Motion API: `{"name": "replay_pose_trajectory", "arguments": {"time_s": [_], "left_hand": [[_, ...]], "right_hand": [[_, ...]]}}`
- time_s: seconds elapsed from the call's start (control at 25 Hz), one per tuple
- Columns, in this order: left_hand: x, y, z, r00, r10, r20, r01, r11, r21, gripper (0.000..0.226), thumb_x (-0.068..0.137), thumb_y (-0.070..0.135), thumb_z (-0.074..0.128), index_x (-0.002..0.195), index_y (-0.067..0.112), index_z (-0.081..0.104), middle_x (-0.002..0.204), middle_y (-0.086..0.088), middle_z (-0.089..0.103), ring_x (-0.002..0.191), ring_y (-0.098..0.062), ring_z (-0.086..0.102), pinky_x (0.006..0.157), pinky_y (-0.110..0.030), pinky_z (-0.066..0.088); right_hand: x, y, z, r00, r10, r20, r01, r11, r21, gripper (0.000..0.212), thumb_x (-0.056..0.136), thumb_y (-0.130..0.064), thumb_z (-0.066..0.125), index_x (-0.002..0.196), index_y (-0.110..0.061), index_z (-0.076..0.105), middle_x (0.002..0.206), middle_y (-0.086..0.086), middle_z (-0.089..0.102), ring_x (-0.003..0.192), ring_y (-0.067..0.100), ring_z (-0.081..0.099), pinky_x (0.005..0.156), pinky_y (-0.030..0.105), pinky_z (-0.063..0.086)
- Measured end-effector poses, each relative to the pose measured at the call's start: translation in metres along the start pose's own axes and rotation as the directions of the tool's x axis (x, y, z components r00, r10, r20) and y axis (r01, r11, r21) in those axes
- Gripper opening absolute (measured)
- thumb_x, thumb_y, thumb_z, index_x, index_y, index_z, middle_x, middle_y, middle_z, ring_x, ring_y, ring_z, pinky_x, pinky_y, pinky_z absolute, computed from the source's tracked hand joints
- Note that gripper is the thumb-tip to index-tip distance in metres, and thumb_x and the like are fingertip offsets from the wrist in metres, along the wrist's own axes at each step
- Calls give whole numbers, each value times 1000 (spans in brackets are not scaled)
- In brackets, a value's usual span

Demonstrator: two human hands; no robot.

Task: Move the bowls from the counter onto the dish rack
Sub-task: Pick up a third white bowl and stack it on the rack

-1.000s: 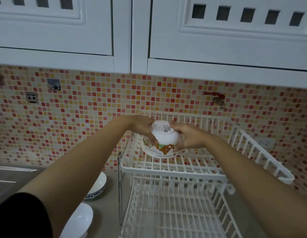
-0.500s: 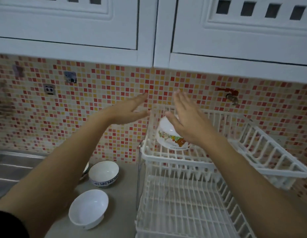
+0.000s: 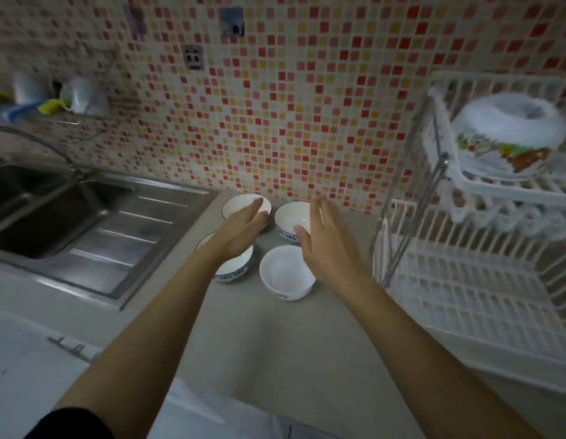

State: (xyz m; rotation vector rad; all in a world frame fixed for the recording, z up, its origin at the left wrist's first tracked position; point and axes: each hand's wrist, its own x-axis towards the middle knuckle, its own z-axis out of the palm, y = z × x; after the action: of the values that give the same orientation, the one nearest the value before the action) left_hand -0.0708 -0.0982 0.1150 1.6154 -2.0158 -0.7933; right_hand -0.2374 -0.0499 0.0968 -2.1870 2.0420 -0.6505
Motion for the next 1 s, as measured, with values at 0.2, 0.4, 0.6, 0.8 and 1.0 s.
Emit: {"name": "replay_pose_trajectory", "arguments": {"time_s": [0.2, 0.4, 0.6, 0.8, 1.0], "left_hand": [[-5, -63, 64, 983, -160, 90, 165, 985, -55, 39, 100, 26, 33, 129, 2, 44, 131, -20, 53, 124, -35, 47, 94, -36, 36], [14, -99, 118, 956, -281, 81, 289, 950, -116, 37, 98, 14, 35, 125, -10, 39, 125, -29, 52, 115, -43, 49, 95, -43, 41], [24, -99, 133, 938, -330, 109, 344, 928, -145, 41, 96, 7, 33, 137, -2, 34, 134, -23, 51, 119, -39, 50, 95, -39, 42], [21, -82, 117, 969, -246, -7, 240, 949, -204, 44, 88, -4, 36, 131, 0, 43, 125, -21, 56, 114, -38, 53, 89, -35, 43], [25, -41, 68, 924, -381, -30, 284, 738, -612, 44, 96, 40, 34, 126, 13, 53, 125, -10, 59, 112, -30, 57, 92, -39, 49]], "right_hand": [[2, 32, 99, 948, 276, 157, -291, 954, 77, 64, 98, -34, 37, 147, 0, 14, 157, 15, 13, 144, 31, 17, 115, 36, 19], [15, 60, 153, 804, 510, 304, -578, 791, 202, 63, 99, -35, 35, 147, -1, 13, 152, 24, 25, 138, 37, 28, 111, 43, 24], [20, 72, 175, 812, 497, 306, -570, 789, 230, 49, 100, -24, 34, 143, -2, 27, 143, 23, 42, 128, 39, 44, 105, 42, 34], [19, 74, 154, 856, 469, 215, -516, 793, 325, 40, 98, -10, 34, 136, 0, 36, 128, 26, 55, 114, 41, 54, 95, 42, 43], [17, 56, 86, 952, 295, 79, -297, 833, 467, 34, 99, -13, 35, 131, -1, 35, 125, 19, 54, 110, 34, 55, 87, 40, 46]]}}
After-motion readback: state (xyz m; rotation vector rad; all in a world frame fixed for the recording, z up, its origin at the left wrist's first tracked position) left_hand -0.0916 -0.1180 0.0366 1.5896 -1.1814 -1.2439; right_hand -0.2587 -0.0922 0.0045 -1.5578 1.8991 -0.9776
